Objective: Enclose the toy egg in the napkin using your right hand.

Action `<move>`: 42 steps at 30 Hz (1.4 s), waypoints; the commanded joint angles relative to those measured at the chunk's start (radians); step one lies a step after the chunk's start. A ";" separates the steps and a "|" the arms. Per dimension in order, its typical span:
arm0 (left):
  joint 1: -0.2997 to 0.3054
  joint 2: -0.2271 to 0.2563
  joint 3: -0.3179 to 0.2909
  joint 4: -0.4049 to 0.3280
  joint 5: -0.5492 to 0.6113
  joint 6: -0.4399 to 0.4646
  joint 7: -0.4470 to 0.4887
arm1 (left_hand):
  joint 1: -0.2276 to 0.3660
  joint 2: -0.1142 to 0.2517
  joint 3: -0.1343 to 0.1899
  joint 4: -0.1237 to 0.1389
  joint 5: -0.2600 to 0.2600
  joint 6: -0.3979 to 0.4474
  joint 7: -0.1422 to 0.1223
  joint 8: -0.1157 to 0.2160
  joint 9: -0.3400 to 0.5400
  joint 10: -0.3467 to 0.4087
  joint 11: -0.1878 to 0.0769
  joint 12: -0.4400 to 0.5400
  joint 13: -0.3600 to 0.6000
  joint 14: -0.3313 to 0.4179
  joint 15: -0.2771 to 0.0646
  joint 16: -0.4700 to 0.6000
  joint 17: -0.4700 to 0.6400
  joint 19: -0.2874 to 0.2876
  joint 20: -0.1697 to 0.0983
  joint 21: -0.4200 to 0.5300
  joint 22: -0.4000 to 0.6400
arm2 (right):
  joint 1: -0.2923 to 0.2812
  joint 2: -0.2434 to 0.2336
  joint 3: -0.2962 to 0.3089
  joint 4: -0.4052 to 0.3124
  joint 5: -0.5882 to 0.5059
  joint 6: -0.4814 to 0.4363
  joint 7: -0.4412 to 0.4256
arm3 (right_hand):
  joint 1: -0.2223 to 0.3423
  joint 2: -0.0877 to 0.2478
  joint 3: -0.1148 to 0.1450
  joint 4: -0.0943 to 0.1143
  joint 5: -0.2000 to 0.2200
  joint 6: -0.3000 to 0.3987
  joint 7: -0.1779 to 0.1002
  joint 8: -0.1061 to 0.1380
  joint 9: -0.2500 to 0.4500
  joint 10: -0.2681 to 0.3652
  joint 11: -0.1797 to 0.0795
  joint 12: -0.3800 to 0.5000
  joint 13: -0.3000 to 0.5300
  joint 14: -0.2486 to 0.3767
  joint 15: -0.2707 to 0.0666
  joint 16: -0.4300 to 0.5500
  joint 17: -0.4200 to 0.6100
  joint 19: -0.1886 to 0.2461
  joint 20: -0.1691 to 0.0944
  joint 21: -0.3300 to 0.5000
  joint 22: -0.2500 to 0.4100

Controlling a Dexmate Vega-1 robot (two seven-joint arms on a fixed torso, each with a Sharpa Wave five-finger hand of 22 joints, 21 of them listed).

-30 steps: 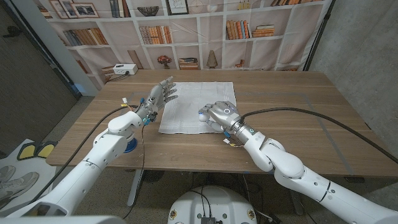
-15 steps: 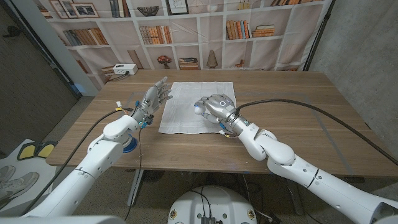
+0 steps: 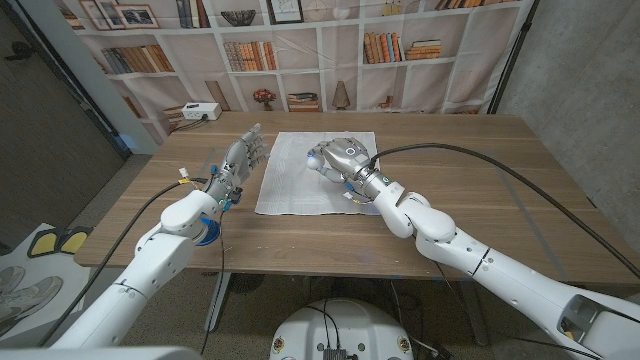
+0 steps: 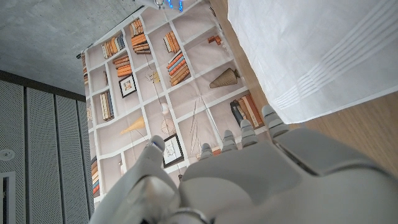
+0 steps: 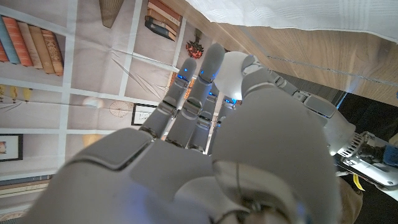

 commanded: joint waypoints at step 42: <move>0.025 0.016 -0.055 -0.018 -0.013 0.027 -0.015 | -0.008 0.005 -0.001 0.011 0.004 -0.018 0.003 -0.001 0.003 -0.001 0.004 0.002 0.002 -0.006 0.001 0.000 0.001 -0.007 0.004 -0.004 0.000 | 0.379 0.221 -0.324 0.594 -0.027 -0.141 0.096 | 0.039 0.084 -0.007 0.012 -0.012 0.259 0.009 0.006 0.006 0.295 -0.028 0.016 0.204 0.015 -0.064 -0.031 0.036 -0.019 -0.056 0.040 -0.012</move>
